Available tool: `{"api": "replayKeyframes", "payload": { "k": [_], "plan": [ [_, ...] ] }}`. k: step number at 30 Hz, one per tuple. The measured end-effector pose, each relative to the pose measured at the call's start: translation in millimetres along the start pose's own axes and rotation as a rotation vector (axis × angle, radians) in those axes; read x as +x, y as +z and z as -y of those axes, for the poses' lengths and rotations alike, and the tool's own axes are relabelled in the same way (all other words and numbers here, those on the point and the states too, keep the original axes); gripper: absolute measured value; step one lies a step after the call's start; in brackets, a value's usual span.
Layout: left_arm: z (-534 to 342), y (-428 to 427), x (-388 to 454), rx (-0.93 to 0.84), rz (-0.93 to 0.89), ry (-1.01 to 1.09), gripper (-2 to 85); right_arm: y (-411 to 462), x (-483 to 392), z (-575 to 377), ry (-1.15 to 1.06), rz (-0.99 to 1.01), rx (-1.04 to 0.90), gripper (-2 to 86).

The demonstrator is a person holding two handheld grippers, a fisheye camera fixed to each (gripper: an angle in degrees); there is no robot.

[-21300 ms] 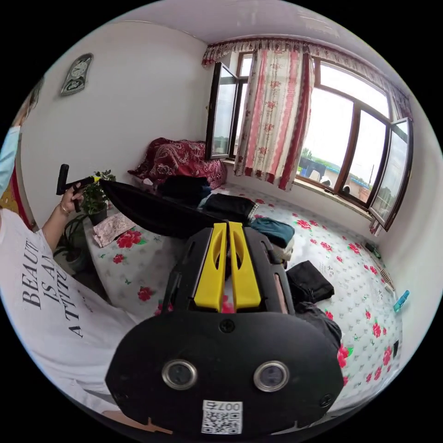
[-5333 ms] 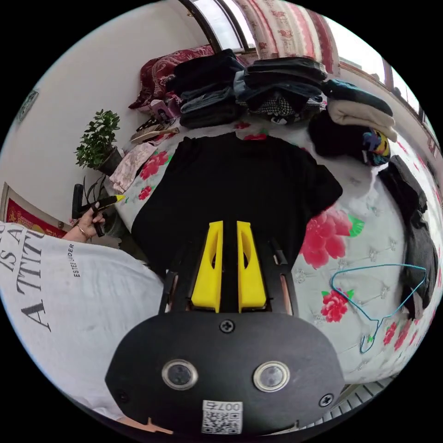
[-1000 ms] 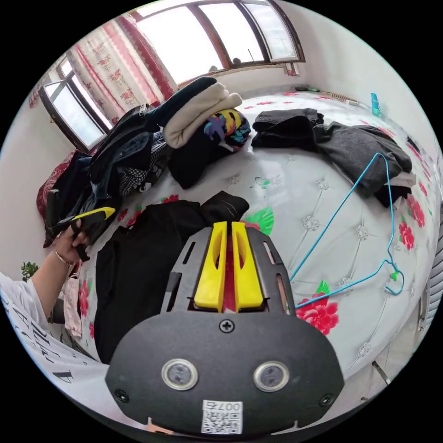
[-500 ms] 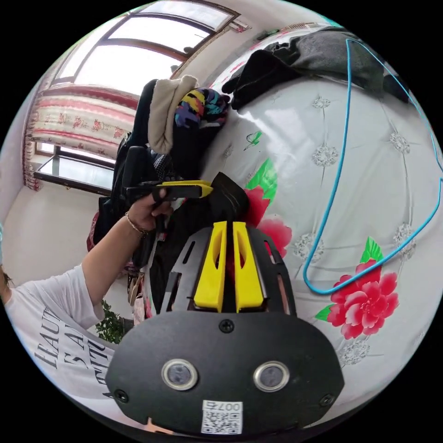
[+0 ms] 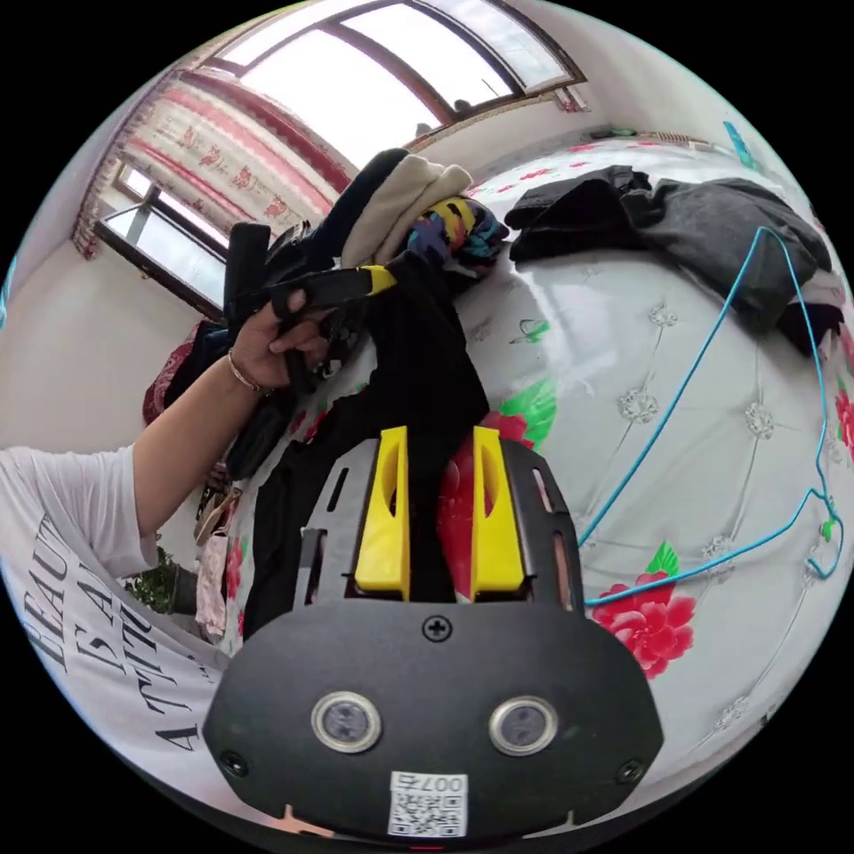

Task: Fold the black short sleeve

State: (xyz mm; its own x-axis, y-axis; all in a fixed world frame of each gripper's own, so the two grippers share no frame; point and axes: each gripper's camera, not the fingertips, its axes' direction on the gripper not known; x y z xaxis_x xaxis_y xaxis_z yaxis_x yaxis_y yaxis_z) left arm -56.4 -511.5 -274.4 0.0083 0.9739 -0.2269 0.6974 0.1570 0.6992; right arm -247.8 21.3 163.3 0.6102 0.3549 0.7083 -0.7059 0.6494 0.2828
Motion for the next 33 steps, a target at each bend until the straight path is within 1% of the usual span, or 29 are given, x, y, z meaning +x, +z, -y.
{"api": "replayKeyframes", "payload": {
  "k": [1,3,5,7,10,12,13,15,16,18,21,23,25,29,31,33],
  "plan": [
    [-1.8,-0.6,-1.0,0.007,-0.019,0.001,-1.0,1.7,9.3,0.6,0.036,0.04,0.0,8.1],
    [-7.1,-7.9,-4.8,0.058,-0.083,-0.007,-1.0,8.7,45.4,2.4,0.148,0.197,0.009,8.8],
    [-10.0,-15.4,-5.9,0.09,-0.102,0.003,-1.0,14.6,65.0,2.7,0.203,0.28,0.012,8.9],
    [-12.4,-21.2,-8.5,0.104,-0.099,0.004,-1.0,21.9,75.4,2.6,0.219,0.329,0.008,8.7],
    [-16.2,-26.4,-17.4,0.111,-0.104,-0.012,-1.0,40.2,78.3,6.0,0.179,0.404,-0.042,6.9],
    [-20.0,-28.5,-26.2,0.121,-0.099,-0.039,-1.0,50.1,81.7,10.6,0.165,0.451,-0.1,3.2],
    [-21.2,-28.5,-28.8,0.121,-0.094,-0.051,-1.0,47.9,83.7,11.5,0.174,0.443,-0.095,2.4],
    [-28.5,-28.2,-38.9,0.111,-0.044,-0.106,-1.0,20.8,89.9,11.5,0.168,0.396,0.01,0.7],
    [-30.9,-28.1,-41.6,0.11,-0.031,-0.122,-1.0,13.4,89.8,11.0,0.154,0.381,0.02,0.6],
    [-41.3,-24.2,-52.2,0.104,0.027,-0.207,-1.0,-10.3,82.3,5.4,0.093,0.257,0.022,0.2],
    [-52.2,-6.6,-57.4,0.096,0.117,-0.312,-1.0,-25.1,75.6,-6.2,0.096,0.092,0.047,0.3],
    [-54.4,1.6,-57.8,0.109,0.115,-0.335,-1.0,-23.2,77.3,-7.4,0.116,0.093,0.025,0.8],
    [-51.1,5.3,-55.4,0.121,0.073,-0.315,-1.0,-19.7,79.0,-3.7,0.15,0.107,0.018,2.0],
    [-39.0,0.0,-44.5,0.105,0.052,-0.207,-1.0,-1.0,72.5,13.0,0.137,0.161,0.018,5.2],
    [-38.3,-2.7,-44.4,0.09,0.053,-0.199,-1.0,14.0,66.5,19.4,0.125,0.155,-0.016,5.0],
    [-40.8,-5.6,-46.4,0.09,0.05,-0.211,-1.0,28.2,56.5,24.4,0.113,0.111,-0.06,3.0]
  ]
}}
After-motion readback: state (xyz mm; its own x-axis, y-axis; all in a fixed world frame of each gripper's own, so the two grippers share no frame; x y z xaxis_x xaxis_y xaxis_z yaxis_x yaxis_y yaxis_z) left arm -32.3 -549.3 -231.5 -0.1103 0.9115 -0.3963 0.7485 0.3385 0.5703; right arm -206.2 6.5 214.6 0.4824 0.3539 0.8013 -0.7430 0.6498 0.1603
